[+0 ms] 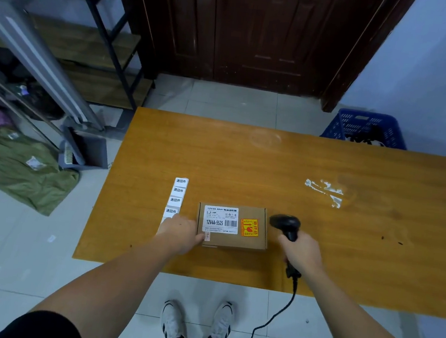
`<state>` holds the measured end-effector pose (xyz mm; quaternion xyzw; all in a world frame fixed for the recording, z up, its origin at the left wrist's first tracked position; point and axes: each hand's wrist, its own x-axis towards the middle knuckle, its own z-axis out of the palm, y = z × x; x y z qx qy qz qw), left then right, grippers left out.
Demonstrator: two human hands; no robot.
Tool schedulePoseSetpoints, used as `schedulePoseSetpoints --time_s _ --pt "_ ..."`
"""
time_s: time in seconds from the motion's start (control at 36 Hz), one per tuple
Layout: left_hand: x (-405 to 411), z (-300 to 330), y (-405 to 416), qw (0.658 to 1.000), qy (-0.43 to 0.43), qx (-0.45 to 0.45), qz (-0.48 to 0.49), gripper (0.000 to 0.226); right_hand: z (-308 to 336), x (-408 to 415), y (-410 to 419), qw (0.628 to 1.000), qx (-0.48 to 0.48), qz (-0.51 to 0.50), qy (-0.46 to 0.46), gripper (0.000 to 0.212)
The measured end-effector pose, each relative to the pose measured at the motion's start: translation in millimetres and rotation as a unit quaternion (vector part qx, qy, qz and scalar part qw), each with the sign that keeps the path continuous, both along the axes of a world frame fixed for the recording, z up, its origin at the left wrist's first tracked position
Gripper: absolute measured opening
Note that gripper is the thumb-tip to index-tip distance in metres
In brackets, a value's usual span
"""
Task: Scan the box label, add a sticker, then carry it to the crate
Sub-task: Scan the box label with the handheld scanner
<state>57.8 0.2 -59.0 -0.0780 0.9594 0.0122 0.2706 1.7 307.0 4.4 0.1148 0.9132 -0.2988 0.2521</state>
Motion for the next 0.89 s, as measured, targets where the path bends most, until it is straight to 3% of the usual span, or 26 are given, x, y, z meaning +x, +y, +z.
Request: schedulePoseSetpoints --time_s 0.31,0.89 --pt "2 2 3 1.000 -0.016 0.001 0.006 0.057 -52 -8 70 0.992 0.105 -0.028 -0.061 0.040" --pt "5 4 7 1.000 -0.015 -0.013 0.014 0.055 -61 -7 74 0.991 0.100 -0.002 -0.093 0.035"
